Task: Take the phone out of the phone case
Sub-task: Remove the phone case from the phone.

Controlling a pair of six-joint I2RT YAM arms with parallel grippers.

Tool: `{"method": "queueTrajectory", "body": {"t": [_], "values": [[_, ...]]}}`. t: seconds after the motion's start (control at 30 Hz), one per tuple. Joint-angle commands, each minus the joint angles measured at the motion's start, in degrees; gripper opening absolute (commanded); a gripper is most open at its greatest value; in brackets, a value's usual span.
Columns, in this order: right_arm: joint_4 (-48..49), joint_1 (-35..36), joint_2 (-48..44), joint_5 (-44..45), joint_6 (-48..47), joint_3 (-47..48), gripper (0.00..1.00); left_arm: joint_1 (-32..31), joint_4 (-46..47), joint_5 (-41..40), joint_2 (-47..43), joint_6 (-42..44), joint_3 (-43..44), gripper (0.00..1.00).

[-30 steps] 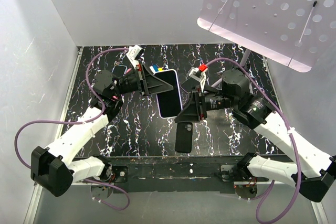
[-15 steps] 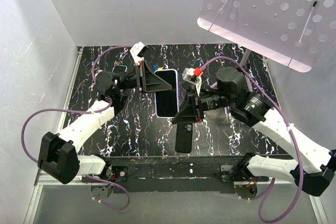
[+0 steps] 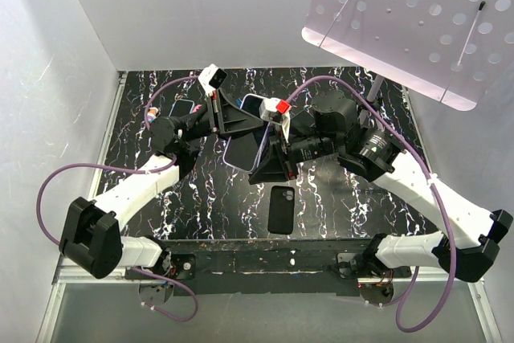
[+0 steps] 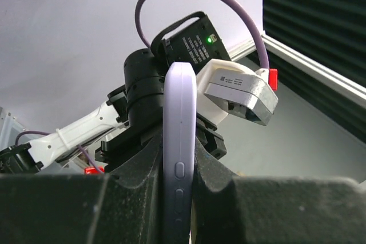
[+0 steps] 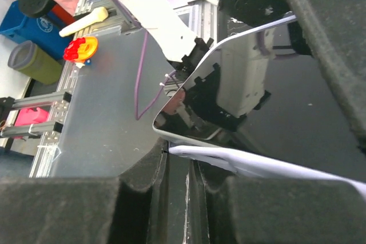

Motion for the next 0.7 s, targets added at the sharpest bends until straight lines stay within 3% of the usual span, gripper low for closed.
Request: {"method": "queueTrajectory", "body": {"t": [0.0,0.07,0.13,0.23,0.3,0.4,0.5,0.67], "values": [[14.31,-0.65,0.76,14.06,-3.03,2.78,0.01,-3.80,1.53,2.24,-0.91,-3.98,-2.19,0.00],[14.84,-0.65,0.05,20.45,-0.66,1.46,0.01,-3.80,1.71,0.84,-1.52,-3.19,-2.46,0.00],[14.57,-0.57,-0.91,32.66,3.28,-0.64,0.01,-3.80,3.19,-1.61,-2.14,-2.75,-3.15,0.00],[12.74,-0.74,-3.37,58.64,12.67,-5.73,0.01,-3.80,2.68,-7.67,-4.51,-0.91,-5.43,0.00],[8.27,-1.01,-4.25,68.44,19.53,-7.51,0.01,-3.97,0.75,-12.68,-7.05,0.94,-8.16,0.00],[3.43,-0.83,-4.43,75.50,25.00,-8.65,0.01,-4.94,0.04,-20.41,-9.26,1.48,-11.15,0.00],[1.22,-0.30,-4.69,80.96,23.44,-9.01,0.01,-6.17,4.15,-25.61,-8.21,-0.63,-11.86,0.00],[2.11,0.22,-5.75,76.06,14.82,-8.40,0.01,-7.32,8.04,-33.17,-7.15,-0.82,-12.21,0.00]]}}
